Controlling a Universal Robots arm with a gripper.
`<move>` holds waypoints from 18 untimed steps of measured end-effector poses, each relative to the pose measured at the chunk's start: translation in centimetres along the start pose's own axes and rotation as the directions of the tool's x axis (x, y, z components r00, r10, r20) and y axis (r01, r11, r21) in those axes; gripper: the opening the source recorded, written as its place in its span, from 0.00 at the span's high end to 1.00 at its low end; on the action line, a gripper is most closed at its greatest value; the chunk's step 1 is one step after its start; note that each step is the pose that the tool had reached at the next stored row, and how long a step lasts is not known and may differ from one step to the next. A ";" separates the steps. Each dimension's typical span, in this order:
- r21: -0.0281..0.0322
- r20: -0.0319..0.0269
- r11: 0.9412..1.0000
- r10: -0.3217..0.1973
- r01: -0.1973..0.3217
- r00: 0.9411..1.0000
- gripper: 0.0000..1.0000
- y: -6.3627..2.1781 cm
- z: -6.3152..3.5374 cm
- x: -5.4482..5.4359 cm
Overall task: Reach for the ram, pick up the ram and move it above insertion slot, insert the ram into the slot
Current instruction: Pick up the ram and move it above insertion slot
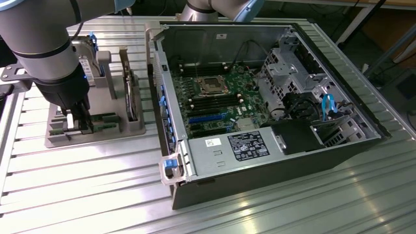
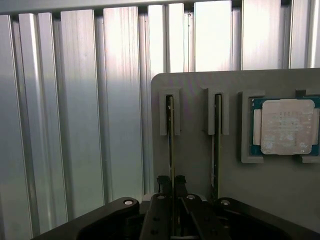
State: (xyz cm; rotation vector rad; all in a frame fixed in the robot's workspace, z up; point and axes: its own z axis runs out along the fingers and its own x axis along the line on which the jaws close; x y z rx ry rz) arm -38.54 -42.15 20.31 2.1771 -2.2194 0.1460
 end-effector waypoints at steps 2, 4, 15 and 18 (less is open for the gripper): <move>0.000 0.000 1.000 0.000 0.000 1.000 0.86 0.00 0.00 0.0; 0.000 0.000 1.000 0.000 0.000 1.000 0.86 0.00 0.00 0.0; -0.001 0.003 1.000 0.000 0.000 1.000 0.86 -0.12 -2.67 0.2; -0.001 0.006 1.000 0.000 0.000 1.000 0.86 -0.17 -3.68 0.3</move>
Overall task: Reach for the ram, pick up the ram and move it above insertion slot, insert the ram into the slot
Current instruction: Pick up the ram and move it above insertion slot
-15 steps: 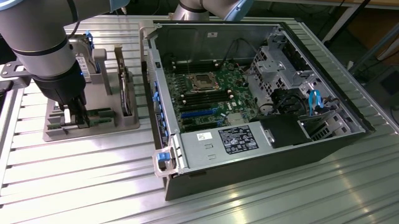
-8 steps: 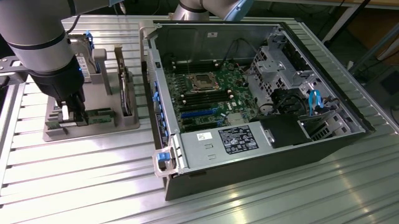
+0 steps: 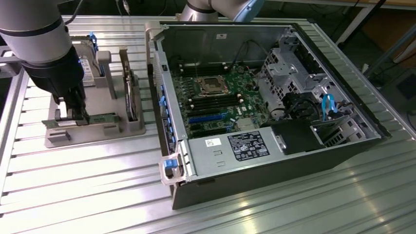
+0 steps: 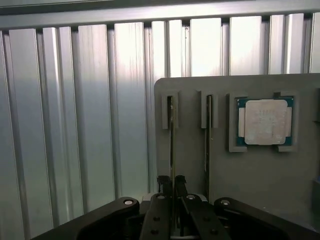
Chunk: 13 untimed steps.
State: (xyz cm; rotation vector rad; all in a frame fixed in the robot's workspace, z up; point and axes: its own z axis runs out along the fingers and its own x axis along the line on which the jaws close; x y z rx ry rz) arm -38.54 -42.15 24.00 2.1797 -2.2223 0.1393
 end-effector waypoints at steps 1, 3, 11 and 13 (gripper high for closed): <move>0.000 0.001 1.000 0.000 0.000 1.000 0.86 -0.01 -0.24 0.0; 0.000 0.001 1.000 0.000 0.000 1.000 0.86 -0.03 -0.74 0.1; 0.000 0.002 1.000 0.000 0.000 1.000 0.86 -0.04 -0.91 0.1; 0.000 0.002 1.000 0.000 0.000 1.000 0.86 -0.04 -0.91 0.1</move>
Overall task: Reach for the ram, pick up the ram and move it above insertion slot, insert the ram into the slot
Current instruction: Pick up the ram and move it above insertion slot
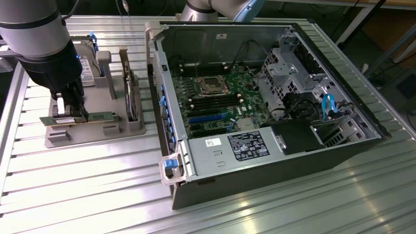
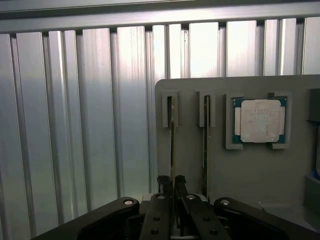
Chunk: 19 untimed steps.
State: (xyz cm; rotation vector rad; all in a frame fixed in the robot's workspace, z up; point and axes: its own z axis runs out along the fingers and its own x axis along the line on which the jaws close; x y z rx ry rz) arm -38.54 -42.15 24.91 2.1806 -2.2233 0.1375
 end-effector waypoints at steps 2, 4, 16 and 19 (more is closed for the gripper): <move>0.000 0.000 1.000 0.000 0.000 1.000 0.86 0.00 0.00 0.0; 0.000 0.000 1.000 0.000 0.000 1.000 0.86 0.00 0.00 0.0; -0.001 0.040 1.000 0.003 -0.003 0.999 0.86 -0.14 -3.10 0.3; -0.002 0.061 1.000 0.004 -0.004 0.998 0.86 -0.21 -4.54 0.4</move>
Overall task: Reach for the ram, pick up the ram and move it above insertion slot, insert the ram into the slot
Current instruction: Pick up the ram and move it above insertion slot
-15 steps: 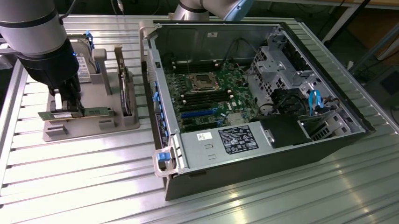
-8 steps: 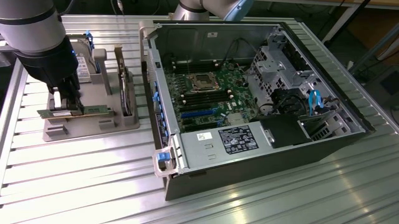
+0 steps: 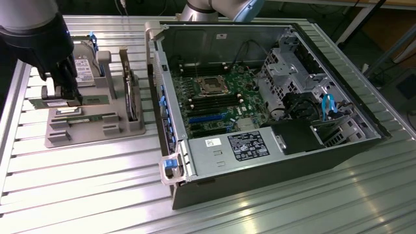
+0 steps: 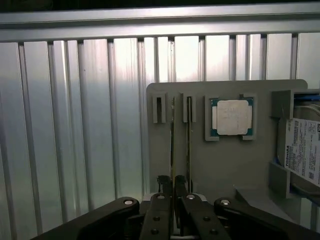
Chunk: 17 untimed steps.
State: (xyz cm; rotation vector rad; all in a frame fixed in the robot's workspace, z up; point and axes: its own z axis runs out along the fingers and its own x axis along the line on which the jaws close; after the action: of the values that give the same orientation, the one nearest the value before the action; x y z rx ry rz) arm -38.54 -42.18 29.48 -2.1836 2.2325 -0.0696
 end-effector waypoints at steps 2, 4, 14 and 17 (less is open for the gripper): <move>0.000 0.007 1.000 0.000 0.000 1.000 0.86 -0.03 -0.59 0.0; -0.001 0.018 1.000 0.001 -0.001 1.000 0.86 -0.07 -1.59 0.0; -0.007 0.057 1.000 0.005 -0.005 0.998 0.86 -0.20 -4.30 0.1; -0.010 0.066 1.000 0.006 -0.005 0.998 0.86 -0.21 -4.59 0.2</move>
State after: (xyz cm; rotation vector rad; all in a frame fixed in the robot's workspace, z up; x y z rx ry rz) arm -38.54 -42.25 34.07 -2.1515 2.2084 0.0129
